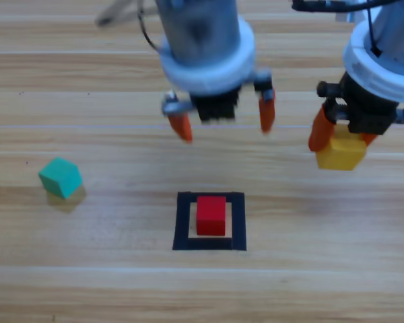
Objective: Stack the blocks in the rectangular block: red at the bottom, yellow in the middle, green on top
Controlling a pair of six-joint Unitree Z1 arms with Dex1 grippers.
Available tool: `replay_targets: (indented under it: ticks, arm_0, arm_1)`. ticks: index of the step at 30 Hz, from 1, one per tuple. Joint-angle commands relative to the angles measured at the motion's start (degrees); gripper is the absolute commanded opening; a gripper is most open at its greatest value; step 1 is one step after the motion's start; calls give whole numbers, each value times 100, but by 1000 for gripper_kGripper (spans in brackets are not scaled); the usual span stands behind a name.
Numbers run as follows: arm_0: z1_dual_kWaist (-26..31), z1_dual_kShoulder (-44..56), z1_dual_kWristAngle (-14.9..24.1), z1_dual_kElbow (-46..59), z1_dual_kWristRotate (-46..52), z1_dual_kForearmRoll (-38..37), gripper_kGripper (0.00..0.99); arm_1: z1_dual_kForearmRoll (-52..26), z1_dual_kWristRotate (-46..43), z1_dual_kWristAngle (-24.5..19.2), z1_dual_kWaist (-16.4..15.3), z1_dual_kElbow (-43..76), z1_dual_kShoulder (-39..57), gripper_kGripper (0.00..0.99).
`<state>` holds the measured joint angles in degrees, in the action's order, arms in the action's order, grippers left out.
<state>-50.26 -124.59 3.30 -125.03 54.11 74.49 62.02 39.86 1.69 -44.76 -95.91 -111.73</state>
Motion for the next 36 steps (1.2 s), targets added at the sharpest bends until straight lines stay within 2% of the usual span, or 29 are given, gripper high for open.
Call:
replay_targets:
  ticks: [1, 7, 11, 17, 22, 28, 30, 33, 36]
  arm_0:
    - [684, 963, 153, 603, -235, 400, 990]
    - [1273, 1129, 443, 1438, -850, 382, 990]
    - [1545, 822, 540, 1403, -1571, 303, 990]
    - [2126, 470, 672, 1394, -2608, 303, 990]
    - [2266, 154, 857, 1429, -3320, 285, 989]
    - [2398, -180, 575, 1508, -4392, -66, 989]
    - [2688, -215, 39, 1623, -5095, -312, 990]
    - [3031, -145, -444, 1763, -6035, -462, 990]
    - [3303, 128, -409, 2053, -6369, -541, 990]
  arm_1:
    - [548, 172, 77, -551, -859, -604, 83]
    - [1435, 251, 217, -885, -2581, -1923, 89]
    - [2367, 312, 217, -991, -4155, -2995, 89]
    - [2393, 532, 165, -1061, -4585, -3390, 89]
    - [2393, 769, 103, -1140, -4814, -3592, 89]
    - [2393, 1147, -169, -1360, -4884, -3645, 89]
    - [2393, 1217, -196, -1404, -4902, -3689, 89]
    - [2393, 1244, -222, -1430, -4902, -3733, 89]
    - [2393, 1244, -222, -1430, -4919, -3795, 89]
